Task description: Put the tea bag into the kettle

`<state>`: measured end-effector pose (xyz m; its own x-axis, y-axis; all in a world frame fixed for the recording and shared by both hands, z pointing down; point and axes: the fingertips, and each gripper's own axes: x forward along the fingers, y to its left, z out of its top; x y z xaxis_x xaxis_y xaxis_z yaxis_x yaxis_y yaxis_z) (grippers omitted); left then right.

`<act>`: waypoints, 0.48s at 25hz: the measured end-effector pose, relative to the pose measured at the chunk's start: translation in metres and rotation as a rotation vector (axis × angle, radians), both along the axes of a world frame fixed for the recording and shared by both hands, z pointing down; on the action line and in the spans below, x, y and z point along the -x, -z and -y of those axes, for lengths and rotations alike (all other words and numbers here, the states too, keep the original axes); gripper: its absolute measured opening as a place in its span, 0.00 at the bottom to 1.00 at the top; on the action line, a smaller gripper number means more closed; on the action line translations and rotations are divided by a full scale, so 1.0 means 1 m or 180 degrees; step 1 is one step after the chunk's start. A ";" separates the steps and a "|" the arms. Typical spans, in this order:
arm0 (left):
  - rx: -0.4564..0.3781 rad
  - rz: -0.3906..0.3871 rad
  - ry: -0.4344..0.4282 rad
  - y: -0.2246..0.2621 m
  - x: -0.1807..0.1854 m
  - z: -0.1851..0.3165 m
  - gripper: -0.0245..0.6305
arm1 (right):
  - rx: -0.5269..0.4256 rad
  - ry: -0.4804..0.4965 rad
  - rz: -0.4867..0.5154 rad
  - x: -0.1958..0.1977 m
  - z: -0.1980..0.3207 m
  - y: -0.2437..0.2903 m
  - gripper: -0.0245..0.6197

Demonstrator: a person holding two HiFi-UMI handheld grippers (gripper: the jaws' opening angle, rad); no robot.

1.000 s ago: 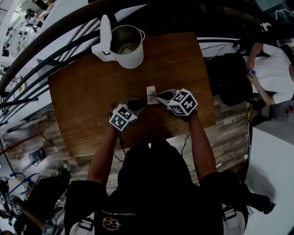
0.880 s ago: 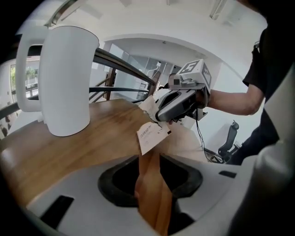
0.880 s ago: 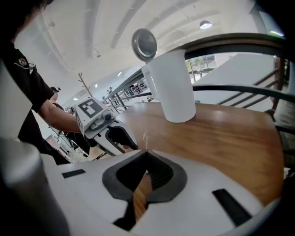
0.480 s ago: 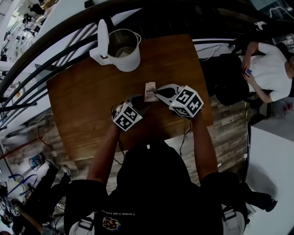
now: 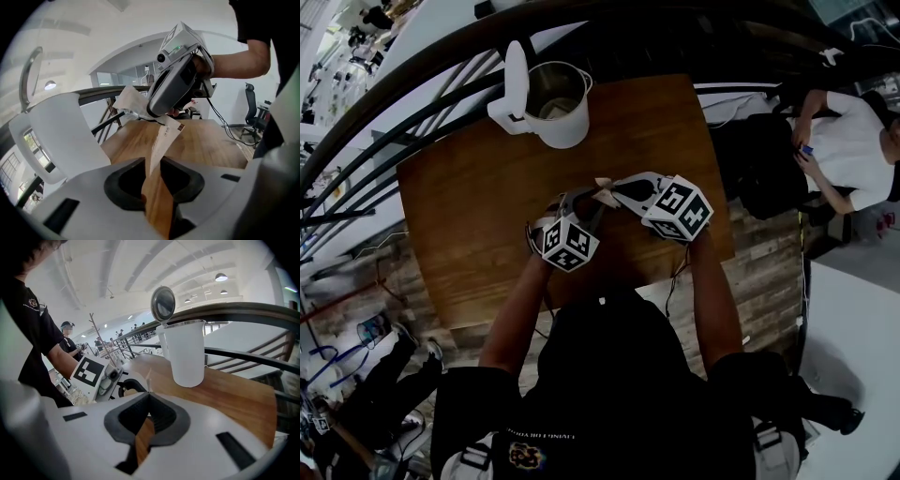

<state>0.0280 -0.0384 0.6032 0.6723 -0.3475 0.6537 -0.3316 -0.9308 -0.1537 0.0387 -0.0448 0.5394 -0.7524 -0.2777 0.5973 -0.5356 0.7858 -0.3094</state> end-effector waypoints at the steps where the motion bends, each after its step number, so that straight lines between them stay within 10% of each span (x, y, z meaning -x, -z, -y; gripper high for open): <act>1: -0.0056 0.0000 0.0002 0.002 0.001 0.001 0.17 | -0.0006 0.0003 0.0009 0.002 0.000 0.001 0.06; 12: -0.0072 -0.0020 -0.0040 0.003 0.002 -0.001 0.05 | -0.0079 -0.0024 0.0008 0.007 0.006 0.008 0.06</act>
<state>0.0264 -0.0377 0.6002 0.6809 -0.3535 0.6415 -0.3209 -0.9313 -0.1726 0.0318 -0.0513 0.5319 -0.7518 -0.2981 0.5882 -0.5407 0.7892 -0.2912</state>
